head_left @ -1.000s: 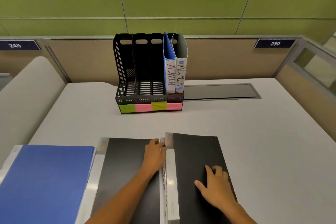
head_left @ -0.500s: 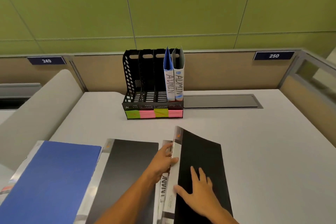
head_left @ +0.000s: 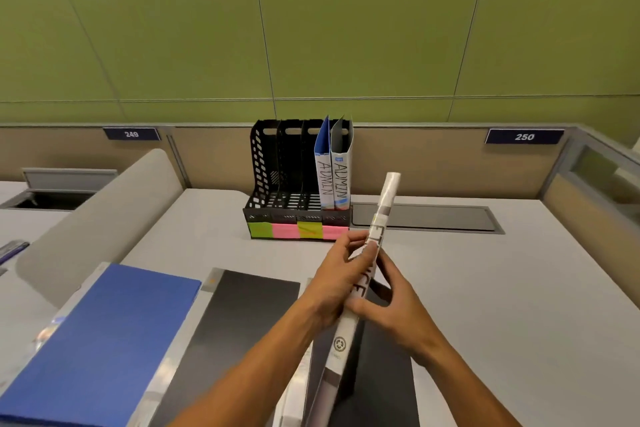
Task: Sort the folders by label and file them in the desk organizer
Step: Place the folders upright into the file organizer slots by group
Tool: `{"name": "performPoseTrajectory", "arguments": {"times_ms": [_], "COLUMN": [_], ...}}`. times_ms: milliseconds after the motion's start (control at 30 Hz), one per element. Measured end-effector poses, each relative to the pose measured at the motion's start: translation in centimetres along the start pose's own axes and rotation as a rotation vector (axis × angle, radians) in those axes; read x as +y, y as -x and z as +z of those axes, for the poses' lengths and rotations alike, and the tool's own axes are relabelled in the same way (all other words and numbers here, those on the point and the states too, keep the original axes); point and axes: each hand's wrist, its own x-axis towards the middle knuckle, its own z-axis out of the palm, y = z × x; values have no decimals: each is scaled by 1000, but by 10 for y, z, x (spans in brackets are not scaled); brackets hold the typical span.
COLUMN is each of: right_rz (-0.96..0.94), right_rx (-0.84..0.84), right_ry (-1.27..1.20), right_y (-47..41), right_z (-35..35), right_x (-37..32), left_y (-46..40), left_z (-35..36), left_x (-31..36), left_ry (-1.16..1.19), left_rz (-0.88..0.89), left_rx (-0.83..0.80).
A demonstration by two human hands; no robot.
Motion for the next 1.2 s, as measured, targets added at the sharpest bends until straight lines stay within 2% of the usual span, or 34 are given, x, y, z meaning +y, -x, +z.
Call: {"name": "performPoseTrajectory", "arguments": {"times_ms": [133, 233, 333, 433, 533, 667, 867, 967, 1067, 1200], "right_rz": [-10, 5, 59, 110, 157, 279, 329, 293, 197, 48], "right_rx": [29, 167, 320, 351, 339, 280, 328, 364, 385, 585], "right_ry": [61, 52, 115, 262, 372, 543, 488, 397, 328, 310], "right_y": [-4, -13, -28, -44, -55, -66, -87, -107, -130, -176], "right_z": [-8, -5, -5, -3, 0, 3, 23, 37, 59, 80], "right_x": [-18, -21, -21, -23, -29, -47, -64, -73, -89, -109], "left_y": [5, 1, -11, -26, -45, -79, -153, -191, -224, -245], "left_z": [5, -6, -22, -47, -92, -186, -309, -338, -353, -362], "left_x": [4, 5, 7, 3, -2, -7, -33, -47, -56, -67], "left_ry": [62, -61, -216, -277, -338, -594, -942, -1078, -1419, -1556], "left_rz": [49, 90, 94, 91, 79, 59, -67, -54, -40, -135], "left_rx": [-34, -47, -134, -186, -160, -87, 94, 66, 44, -77]}}
